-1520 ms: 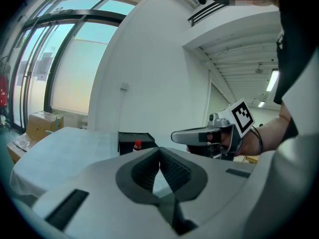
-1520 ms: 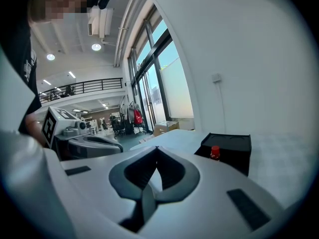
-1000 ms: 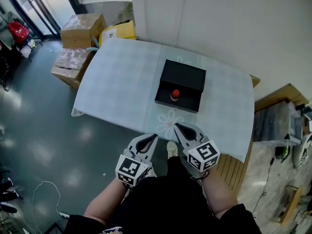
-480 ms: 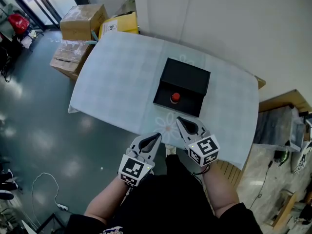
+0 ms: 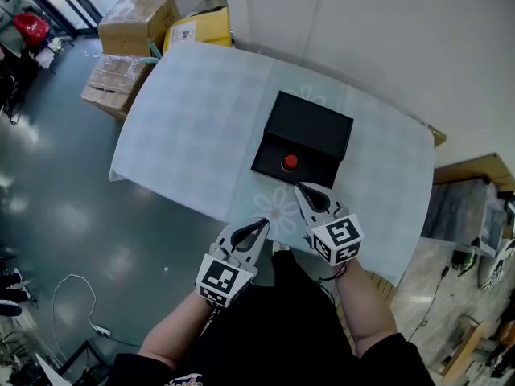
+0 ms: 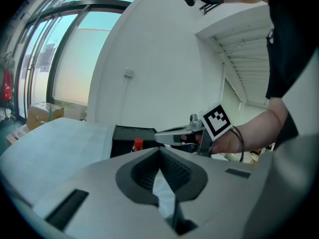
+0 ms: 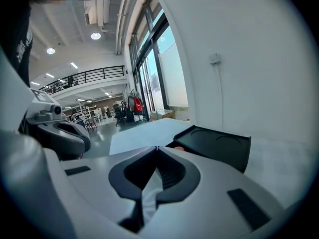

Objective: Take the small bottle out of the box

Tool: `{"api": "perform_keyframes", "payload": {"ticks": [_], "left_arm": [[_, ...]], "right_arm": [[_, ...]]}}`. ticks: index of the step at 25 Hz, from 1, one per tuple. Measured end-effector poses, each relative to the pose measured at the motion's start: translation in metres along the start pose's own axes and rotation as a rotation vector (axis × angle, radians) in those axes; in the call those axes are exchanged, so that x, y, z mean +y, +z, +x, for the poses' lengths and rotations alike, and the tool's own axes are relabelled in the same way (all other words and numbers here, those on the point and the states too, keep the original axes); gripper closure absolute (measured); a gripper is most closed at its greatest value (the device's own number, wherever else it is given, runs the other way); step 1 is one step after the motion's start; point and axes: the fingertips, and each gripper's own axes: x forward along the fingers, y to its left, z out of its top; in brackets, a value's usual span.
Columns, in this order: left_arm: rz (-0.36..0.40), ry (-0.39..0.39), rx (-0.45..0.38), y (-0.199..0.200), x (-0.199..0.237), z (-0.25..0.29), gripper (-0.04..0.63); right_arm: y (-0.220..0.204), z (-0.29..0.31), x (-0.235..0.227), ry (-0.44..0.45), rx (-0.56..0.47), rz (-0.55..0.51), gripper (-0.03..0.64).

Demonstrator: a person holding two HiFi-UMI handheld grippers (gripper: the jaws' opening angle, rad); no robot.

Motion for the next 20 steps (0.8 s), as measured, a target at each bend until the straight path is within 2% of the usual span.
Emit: {"api": "perform_keyframes", "payload": {"ticks": [6, 9, 20], "left_arm": [[-0.018, 0.006, 0.018, -0.006, 0.001, 0.01, 0.568], [-0.024, 0.01, 0.024, -0.008, 0.001, 0.014, 0.568], [-0.054, 0.039, 0.045, -0.016, 0.0, 0.024, 0.568]], "right_arm": [[-0.004, 0.01, -0.012, -0.008, 0.025, -0.045, 0.587], [-0.007, 0.016, -0.017, 0.001, 0.045, -0.066, 0.546], [-0.022, 0.04, -0.036, 0.017, 0.117, -0.167, 0.466]]}}
